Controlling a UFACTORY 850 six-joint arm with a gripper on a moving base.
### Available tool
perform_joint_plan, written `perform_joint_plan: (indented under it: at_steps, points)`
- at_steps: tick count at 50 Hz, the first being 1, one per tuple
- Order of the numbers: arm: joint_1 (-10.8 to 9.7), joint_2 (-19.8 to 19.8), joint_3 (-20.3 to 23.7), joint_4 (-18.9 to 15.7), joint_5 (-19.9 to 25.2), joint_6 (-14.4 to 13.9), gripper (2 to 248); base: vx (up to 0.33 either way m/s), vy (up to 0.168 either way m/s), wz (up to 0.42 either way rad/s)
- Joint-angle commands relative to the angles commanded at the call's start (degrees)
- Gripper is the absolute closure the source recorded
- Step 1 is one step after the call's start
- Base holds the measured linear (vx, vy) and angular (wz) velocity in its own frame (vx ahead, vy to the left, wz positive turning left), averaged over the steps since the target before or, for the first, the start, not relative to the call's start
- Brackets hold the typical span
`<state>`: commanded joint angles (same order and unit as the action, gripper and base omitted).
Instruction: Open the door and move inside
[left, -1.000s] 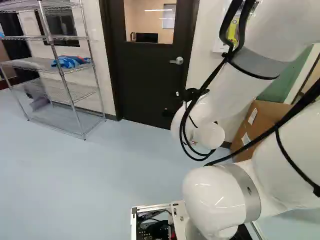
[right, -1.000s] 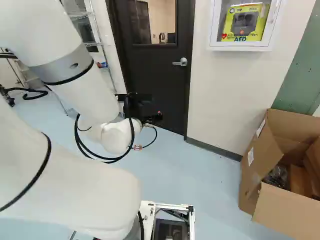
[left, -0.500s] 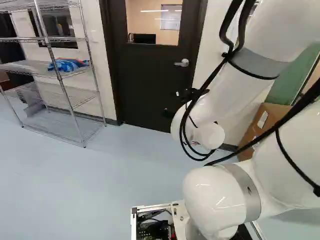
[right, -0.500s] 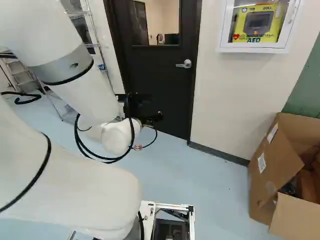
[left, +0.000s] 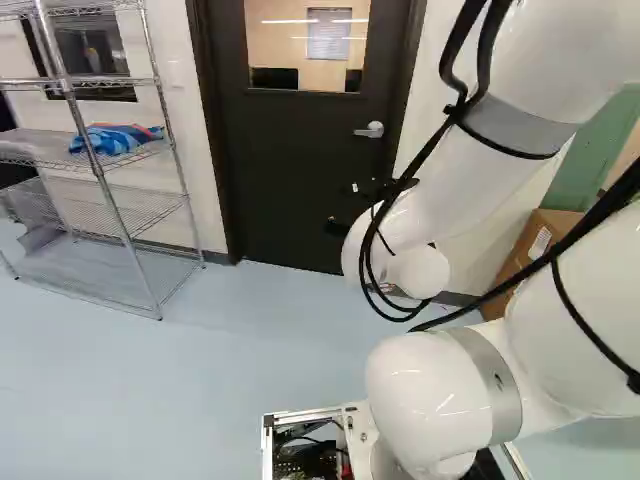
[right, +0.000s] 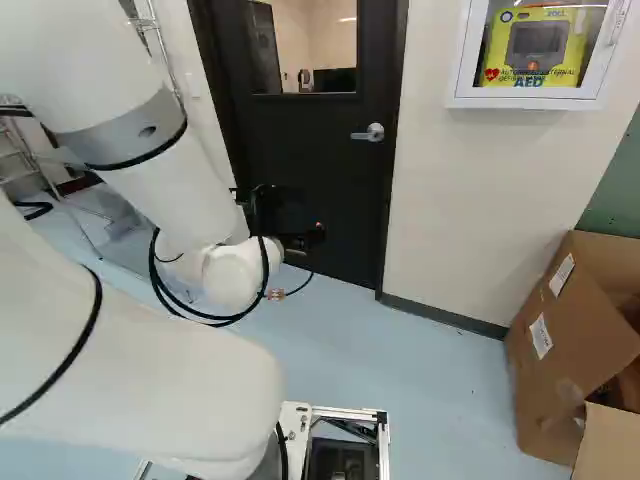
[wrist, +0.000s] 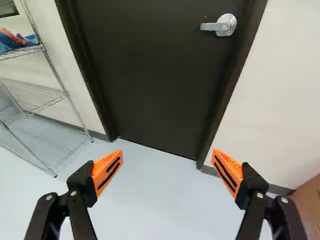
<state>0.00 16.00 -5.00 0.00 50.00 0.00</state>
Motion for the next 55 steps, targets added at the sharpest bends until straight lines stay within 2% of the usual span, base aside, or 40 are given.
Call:
perform_joint_plan:
  at_steps: [26, 55]
  points:
    - [0.00, 0.00, 0.00, 0.00, 0.00, 0.00, 3, 0.192, 0.100, -0.254]
    - [0.00, 0.00, 0.00, 0.00, 0.00, 0.00, 3, 0.160, 0.109, -0.322]
